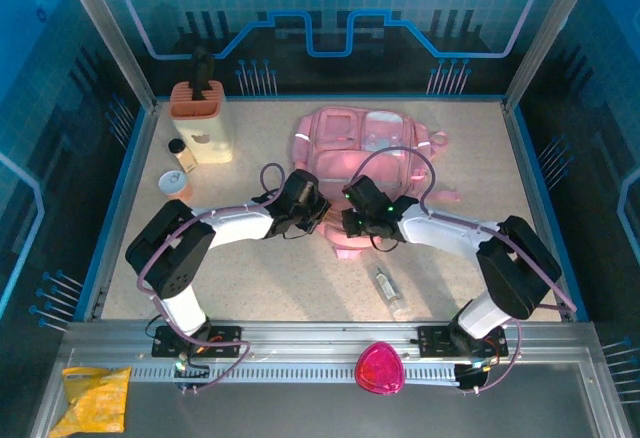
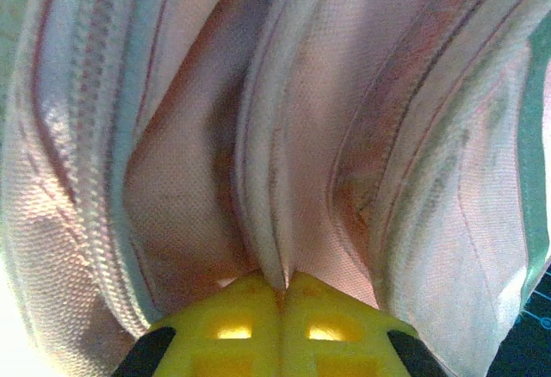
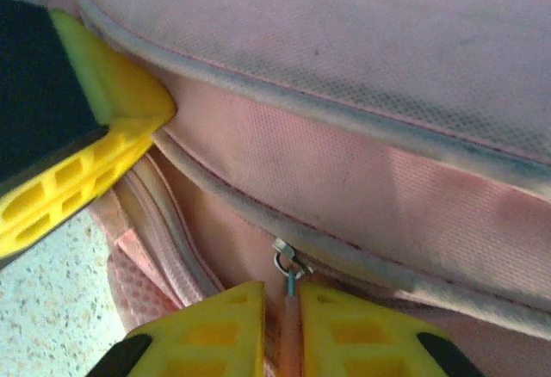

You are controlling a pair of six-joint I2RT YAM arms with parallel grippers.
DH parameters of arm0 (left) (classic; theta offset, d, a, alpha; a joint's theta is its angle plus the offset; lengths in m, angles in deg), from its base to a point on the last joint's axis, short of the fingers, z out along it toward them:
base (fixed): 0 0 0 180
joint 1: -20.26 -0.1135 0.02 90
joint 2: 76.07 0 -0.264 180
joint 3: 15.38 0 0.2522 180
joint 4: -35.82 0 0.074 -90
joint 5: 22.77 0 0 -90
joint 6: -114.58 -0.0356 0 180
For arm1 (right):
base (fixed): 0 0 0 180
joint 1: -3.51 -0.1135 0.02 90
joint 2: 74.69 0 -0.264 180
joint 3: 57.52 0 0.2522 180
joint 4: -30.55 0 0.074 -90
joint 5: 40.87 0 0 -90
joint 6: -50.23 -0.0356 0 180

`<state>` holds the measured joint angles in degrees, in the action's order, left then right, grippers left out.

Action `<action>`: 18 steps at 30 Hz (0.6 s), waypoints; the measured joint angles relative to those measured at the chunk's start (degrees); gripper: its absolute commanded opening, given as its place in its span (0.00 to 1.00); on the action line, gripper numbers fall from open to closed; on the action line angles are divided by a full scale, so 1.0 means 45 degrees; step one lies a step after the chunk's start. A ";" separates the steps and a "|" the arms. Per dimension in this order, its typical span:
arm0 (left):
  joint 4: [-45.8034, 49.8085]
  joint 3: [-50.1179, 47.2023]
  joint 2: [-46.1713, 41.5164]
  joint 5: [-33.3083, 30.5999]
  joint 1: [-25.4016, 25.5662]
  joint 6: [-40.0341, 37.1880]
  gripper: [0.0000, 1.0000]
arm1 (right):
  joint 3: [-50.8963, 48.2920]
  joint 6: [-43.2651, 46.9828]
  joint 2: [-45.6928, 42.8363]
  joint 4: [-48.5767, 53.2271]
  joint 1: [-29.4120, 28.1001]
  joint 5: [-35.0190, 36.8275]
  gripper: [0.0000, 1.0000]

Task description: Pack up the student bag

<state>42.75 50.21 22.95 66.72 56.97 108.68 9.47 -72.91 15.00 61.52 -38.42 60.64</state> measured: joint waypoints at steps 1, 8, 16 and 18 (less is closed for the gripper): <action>0.0005 0.0000 -0.0010 -0.0024 0.0005 -0.0005 0.00 | 0.0039 -0.0019 0.0087 0.0000 0.0000 0.0000 0.22; 0.0029 0.0024 -0.0024 -0.0185 0.0049 -0.0044 0.00 | 0.0316 -0.0102 0.0651 -0.0010 0.0024 0.0058 0.15; 0.0345 0.0044 -0.0559 -0.0491 0.0058 -0.0340 0.00 | 0.0962 -0.0010 0.0874 0.0743 -0.0102 0.0563 0.00; 0.0636 0.0049 -0.0928 -0.0505 -0.0034 -0.0622 0.00 | 0.0899 0.0044 0.0641 0.0933 -0.0189 0.1005 0.00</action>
<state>45.62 50.43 18.78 64.45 56.81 105.88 13.51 -72.72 17.89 65.72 -39.27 65.16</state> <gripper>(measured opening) 0.048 0.065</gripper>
